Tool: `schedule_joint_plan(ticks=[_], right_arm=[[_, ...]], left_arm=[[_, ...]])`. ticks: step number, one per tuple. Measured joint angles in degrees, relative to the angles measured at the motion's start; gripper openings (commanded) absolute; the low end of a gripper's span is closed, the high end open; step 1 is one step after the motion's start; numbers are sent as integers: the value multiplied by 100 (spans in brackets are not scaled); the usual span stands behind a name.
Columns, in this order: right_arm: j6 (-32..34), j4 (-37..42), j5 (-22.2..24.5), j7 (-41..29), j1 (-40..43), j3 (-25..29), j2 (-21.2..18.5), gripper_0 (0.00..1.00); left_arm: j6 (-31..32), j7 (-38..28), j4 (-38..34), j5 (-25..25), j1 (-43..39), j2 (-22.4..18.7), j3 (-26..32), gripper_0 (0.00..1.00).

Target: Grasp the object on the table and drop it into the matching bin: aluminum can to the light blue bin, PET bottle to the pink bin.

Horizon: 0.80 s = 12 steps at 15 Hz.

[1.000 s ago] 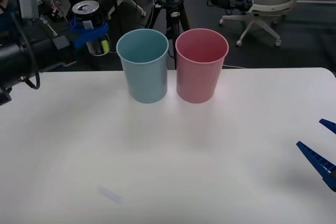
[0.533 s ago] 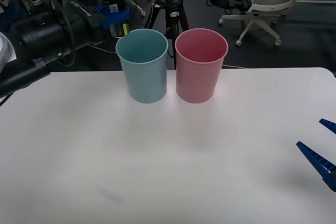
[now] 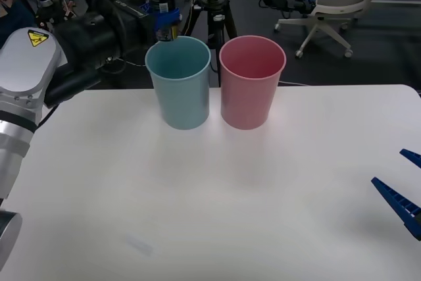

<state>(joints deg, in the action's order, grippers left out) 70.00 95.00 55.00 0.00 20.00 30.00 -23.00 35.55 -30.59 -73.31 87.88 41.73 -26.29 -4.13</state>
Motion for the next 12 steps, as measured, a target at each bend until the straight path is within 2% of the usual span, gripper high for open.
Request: schedule_joint_plan(ticks=[7, 9, 10, 12], right_arm=[[0, 0, 0, 0, 0, 0, 0, 100], [0, 0, 0, 0, 0, 0, 0, 100], [0, 0, 0, 0, 0, 0, 0, 100], [0, 0, 0, 0, 0, 0, 0, 100]], left_arm=[[-253, -11, 130, 605, 11, 411, 0, 1], [-307, -5, 133, 607, 5, 414, 0, 73], [-375, 26, 133, 604, 4, 414, 0, 100], [-502, 101, 133, 607, 10, 414, 0, 100]])
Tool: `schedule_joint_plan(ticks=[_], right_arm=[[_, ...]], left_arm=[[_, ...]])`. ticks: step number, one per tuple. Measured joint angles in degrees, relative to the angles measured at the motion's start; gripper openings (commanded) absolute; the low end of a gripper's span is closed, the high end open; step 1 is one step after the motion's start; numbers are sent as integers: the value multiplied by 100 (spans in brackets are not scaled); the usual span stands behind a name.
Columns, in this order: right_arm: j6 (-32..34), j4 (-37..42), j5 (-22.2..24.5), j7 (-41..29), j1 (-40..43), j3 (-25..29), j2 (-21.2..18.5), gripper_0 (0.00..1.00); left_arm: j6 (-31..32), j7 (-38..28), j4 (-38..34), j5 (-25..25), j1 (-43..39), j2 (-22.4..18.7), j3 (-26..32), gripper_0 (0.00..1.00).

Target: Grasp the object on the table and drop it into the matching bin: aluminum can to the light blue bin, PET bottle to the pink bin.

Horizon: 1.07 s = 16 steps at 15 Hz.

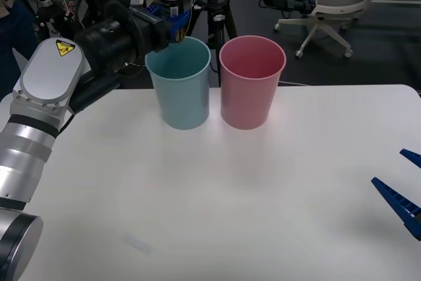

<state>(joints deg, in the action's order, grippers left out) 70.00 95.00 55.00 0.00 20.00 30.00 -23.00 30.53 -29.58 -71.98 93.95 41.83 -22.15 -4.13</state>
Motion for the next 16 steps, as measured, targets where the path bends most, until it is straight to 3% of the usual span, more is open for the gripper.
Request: schedule_joint_plan(ticks=[11, 16], right_arm=[[0, 0, 0, 0, 0, 0, 0, 100], [0, 0, 0, 0, 0, 0, 0, 100]], left_arm=[[-30, 54, 0, -160, -5, -5, -60, 100], [235, 105, -102, -726, -33, -366, -68, 100]])
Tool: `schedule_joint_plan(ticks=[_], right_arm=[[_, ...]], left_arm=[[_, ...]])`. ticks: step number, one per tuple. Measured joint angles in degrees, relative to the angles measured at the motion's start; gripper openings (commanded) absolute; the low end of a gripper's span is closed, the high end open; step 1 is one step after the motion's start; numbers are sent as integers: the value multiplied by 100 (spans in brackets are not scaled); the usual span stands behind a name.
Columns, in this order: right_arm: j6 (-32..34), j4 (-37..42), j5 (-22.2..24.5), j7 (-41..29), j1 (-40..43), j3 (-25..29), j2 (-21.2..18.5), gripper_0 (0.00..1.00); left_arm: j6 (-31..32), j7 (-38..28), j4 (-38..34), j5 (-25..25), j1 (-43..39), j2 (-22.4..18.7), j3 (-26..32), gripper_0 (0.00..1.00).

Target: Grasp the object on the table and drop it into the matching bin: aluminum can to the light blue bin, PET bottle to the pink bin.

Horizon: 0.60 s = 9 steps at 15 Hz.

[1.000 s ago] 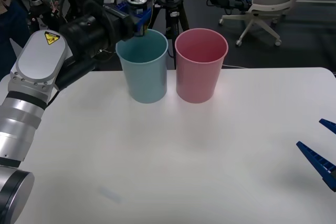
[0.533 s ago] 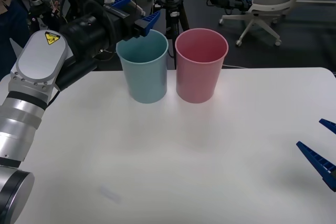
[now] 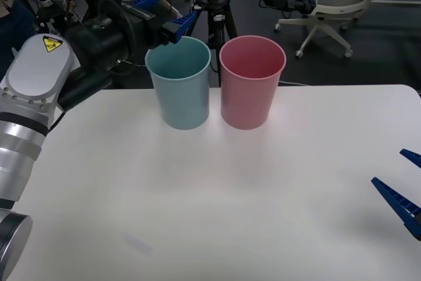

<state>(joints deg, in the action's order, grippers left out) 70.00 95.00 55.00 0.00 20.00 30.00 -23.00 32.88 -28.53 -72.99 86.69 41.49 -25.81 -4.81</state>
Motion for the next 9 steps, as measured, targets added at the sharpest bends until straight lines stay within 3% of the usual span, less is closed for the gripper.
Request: schedule_joint_plan(ticks=[5, 9], right_arm=[[0, 0, 0, 0, 0, 0, 0, 100], [0, 0, 0, 0, 0, 0, 0, 100]], left_arm=[[72, 94, -909, -835, -735, -778, 5, 100], [70, 227, -2039, -1892, -1804, -1575, 84, 100]])
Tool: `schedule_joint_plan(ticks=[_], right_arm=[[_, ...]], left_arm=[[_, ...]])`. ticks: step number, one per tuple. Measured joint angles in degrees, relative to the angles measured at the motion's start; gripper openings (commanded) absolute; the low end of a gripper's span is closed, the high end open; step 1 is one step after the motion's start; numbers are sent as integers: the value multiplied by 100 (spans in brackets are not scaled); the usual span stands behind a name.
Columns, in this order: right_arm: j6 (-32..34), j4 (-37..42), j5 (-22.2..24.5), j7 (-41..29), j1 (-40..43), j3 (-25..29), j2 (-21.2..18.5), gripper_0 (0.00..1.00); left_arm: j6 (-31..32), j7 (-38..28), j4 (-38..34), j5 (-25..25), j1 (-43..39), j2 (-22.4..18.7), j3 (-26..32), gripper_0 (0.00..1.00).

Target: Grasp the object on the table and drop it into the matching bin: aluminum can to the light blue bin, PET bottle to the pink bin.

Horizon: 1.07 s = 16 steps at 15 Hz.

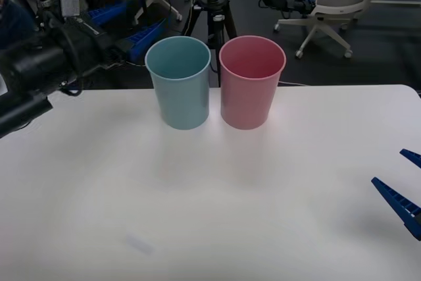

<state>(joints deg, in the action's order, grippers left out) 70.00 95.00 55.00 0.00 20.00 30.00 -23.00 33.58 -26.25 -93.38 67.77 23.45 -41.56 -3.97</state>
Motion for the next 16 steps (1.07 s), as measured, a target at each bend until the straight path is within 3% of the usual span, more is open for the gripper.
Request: schedule_joint_plan(ticks=[3, 6, 12, 14, 16], right_arm=[[0, 0, 0, 0, 0, 0, 0, 100], [0, 0, 0, 0, 0, 0, 0, 100], [0, 0, 0, 0, 0, 0, 0, 100], [0, 0, 0, 0, 0, 0, 0, 100], [0, 0, 0, 0, 0, 0, 0, 100]], left_arm=[[6, 143, -796, -534, -871, -289, 299, 100], [229, 372, -1262, -853, -1611, -324, 646, 100], [723, 1922, -1300, -1833, -2842, -308, 821, 100], [887, 2179, -1306, -1930, -3229, -207, 953, 100], [1282, 2154, -1299, -1642, -3551, 105, 1321, 100]])
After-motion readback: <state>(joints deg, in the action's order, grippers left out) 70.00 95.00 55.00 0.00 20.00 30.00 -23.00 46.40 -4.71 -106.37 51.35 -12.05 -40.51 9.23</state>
